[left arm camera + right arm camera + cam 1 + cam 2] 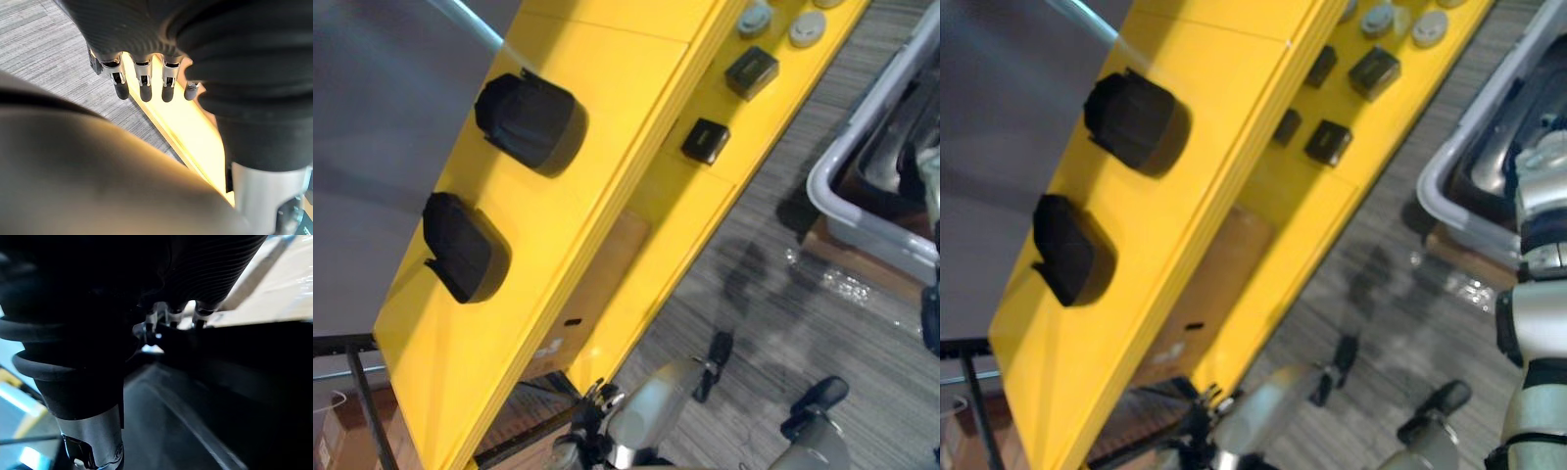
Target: Walk over and take plastic housings, then place them on the shelf
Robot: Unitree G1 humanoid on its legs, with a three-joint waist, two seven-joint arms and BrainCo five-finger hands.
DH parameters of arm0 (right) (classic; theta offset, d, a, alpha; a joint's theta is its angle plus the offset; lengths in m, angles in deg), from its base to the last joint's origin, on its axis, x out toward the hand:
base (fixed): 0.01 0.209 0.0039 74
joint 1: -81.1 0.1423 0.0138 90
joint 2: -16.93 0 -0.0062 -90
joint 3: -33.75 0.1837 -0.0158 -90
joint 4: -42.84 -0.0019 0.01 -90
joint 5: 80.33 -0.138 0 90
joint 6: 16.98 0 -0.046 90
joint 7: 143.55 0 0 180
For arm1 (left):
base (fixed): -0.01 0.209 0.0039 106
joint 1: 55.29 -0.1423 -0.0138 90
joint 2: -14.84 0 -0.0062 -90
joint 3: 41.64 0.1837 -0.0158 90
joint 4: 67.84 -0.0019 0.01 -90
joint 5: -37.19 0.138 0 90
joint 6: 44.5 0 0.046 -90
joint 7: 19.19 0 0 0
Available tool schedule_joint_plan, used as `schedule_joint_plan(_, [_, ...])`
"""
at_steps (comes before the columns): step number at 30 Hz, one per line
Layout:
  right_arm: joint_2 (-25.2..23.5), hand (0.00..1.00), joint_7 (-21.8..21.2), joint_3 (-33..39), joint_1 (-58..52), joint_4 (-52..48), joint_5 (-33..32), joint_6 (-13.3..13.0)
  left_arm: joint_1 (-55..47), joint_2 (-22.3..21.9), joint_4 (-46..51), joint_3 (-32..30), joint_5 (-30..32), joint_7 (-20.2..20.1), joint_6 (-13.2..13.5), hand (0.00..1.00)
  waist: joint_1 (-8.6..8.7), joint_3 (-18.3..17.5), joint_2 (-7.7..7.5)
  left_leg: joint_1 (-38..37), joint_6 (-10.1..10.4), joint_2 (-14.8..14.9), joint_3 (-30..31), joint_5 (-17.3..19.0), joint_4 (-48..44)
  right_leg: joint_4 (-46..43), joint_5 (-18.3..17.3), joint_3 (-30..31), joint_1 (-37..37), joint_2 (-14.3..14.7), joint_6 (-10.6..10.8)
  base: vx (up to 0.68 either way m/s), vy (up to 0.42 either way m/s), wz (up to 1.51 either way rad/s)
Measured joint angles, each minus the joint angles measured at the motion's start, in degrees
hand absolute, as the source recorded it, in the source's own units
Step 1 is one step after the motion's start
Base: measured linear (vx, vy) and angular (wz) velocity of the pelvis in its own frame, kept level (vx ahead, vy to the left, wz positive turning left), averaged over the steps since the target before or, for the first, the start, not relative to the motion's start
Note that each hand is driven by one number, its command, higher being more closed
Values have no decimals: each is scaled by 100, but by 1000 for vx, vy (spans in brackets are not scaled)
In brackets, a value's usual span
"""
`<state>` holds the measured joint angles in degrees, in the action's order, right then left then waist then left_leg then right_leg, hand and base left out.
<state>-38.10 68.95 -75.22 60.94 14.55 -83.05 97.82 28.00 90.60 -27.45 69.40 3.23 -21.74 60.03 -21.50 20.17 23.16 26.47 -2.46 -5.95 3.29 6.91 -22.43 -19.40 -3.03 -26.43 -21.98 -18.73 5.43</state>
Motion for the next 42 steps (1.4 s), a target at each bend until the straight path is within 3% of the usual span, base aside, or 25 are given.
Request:
schedule_joint_plan(5, [1, 0, 122, -17, -141, 4, -101, 327, 1, 0, 0, 9, -1, 4, 2, 0, 0, 0, 0, 3, 20, 9, 11, 15, -16, -1, -4, -5, 3, 12, -3, 0, 0, 0])
schedule_joint_plan(16, [-1, 0, 271, 0, -208, -4, -134, 556, 49, 4, 5, 33, -2, 12, 1, 0, -45, -1, 2, 97, 91, 66, 47, 77, -170, -18, -17, -19, -21, 73, -13, 0, 0, 0])
schedule_joint_plan(17, [-1, 100, 278, 7, -208, -4, -142, 556, 52, 4, 6, 33, -2, 12, 1, 0, -47, -2, 2, 97, 91, 67, 46, 77, -170, -22, -19, -19, -22, 73, -14, 0, 0, 0])
schedule_joint_plan(42, [176, 100, 387, 225, -207, 143, 436, 923, 73, 9, 202, 28, -169, 125, -15, 0, -37, -51, 61, 61, 94, 106, 9, 76, -111, -83, -48, -2, -68, 88, -9, 0, 0, 0])
